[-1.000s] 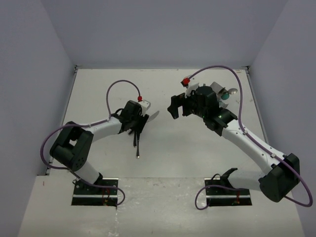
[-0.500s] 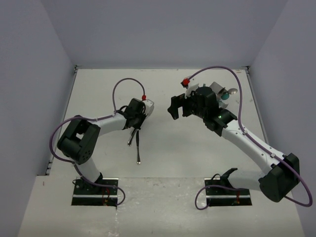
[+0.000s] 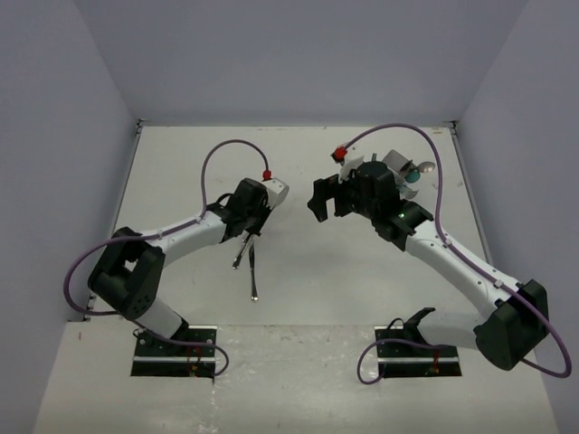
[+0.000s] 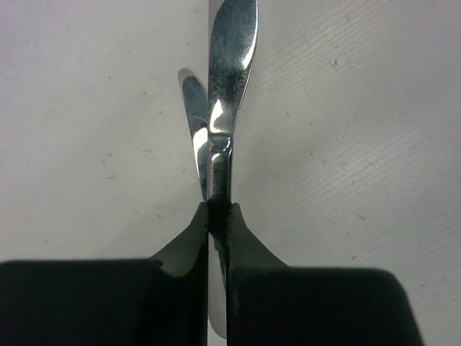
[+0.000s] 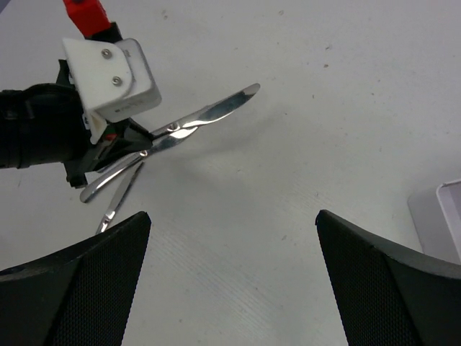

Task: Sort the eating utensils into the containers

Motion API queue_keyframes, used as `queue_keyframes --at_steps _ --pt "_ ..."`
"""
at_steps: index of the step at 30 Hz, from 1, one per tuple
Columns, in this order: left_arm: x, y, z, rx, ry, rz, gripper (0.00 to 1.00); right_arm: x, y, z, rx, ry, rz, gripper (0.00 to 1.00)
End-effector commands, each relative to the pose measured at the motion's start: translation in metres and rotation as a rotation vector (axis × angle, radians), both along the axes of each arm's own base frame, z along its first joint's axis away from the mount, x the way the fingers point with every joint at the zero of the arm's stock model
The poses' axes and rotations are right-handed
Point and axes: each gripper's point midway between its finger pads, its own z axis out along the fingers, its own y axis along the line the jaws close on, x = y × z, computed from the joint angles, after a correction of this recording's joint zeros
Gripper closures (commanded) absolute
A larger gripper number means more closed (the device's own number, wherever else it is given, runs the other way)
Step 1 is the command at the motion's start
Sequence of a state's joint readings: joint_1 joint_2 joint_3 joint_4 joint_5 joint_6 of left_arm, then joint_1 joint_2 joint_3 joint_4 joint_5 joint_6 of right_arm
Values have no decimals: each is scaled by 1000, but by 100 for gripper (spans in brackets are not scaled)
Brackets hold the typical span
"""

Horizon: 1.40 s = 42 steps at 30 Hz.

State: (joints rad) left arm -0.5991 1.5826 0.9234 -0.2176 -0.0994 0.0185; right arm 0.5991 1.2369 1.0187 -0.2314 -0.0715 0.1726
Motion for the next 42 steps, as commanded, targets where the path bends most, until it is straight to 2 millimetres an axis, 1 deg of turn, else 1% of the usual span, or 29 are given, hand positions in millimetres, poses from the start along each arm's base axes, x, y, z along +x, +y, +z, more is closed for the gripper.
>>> queue_keyframes --at_steps 1,3,4,5,6,7,8,9,11,12,13,14,15,16,17,20,21,23,24,27,28,29,34,37,39,41,42 --pt "7 -7 34 -69 -83 2 100 -1 3 8 43 -9 0 1" --pt "9 -9 40 -94 -97 25 100 -2 2 7 53 -11 -4 1" --pt "11 -9 47 -121 -114 52 100 -4 4 8 67 -5 0 1" --pt "16 -14 54 -157 -144 54 100 -3 7 11 90 -18 9 1" --pt "16 -22 63 -208 -156 46 100 -7 10 10 122 -7 13 1" --pt "22 -30 75 -261 -196 43 100 -12 16 11 158 4 47 1" --pt "23 -36 82 -296 -207 26 100 -13 25 20 209 -16 74 1" --pt "24 -46 96 -345 -242 3 100 -16 30 16 237 0 94 1" --pt "25 -60 115 -403 -297 -32 100 -21 43 27 349 11 132 1" --pt "21 -67 123 -421 -317 -53 100 -19 45 29 376 15 124 1" --pt "21 -71 136 -452 -354 -63 100 -19 46 31 416 37 103 1" --pt "19 -75 142 -473 -364 -76 100 -12 44 34 441 22 58 1" --pt "12 -83 150 -516 -363 -114 100 -9 42 36 483 51 9 1" --pt "11 -86 155 -543 -373 -128 100 -5 40 35 501 67 -34 1" --pt "7 -92 159 -562 -374 -148 100 1 37 35 520 71 -79 1" --pt "1 -102 164 -573 -377 -175 100 6 40 42 588 78 -110 1" --pt "-3 -106 164 -570 -378 -192 100 13 36 42 611 80 -166 1" --pt "-7 -109 165 -574 -377 -207 100 20 29 43 627 77 -232 1" --pt "-9 -111 165 -578 -374 -220 100 26 22 42 638 73 -289 1" --pt "-15 -114 168 -588 -372 -238 100 34 14 41 656 68 -368 3" --pt "-16 -114 170 -590 -374 -240 100 34 13 40 651 69 -377 8" --pt "-18 -116 171 -594 -374 -246 100 36 13 40 649 71 -382 11" --pt "-21 -116 181 -611 -393 -256 100 35 21 28 633 105 -369 24" --pt "-21 -117 185 -624 -398 -255 100 35 25 19 608 118 -362 27" --pt "-21 -117 186 -626 -400 -253 100 34 29 20 592 115 -353 27" --pt "-21 -118 190 -630 -406 -256 100 34 34 20 587 114 -342 36" --pt "-21 -119 189 -628 -406 -258 100 34 36 19 584 114 -336 48"
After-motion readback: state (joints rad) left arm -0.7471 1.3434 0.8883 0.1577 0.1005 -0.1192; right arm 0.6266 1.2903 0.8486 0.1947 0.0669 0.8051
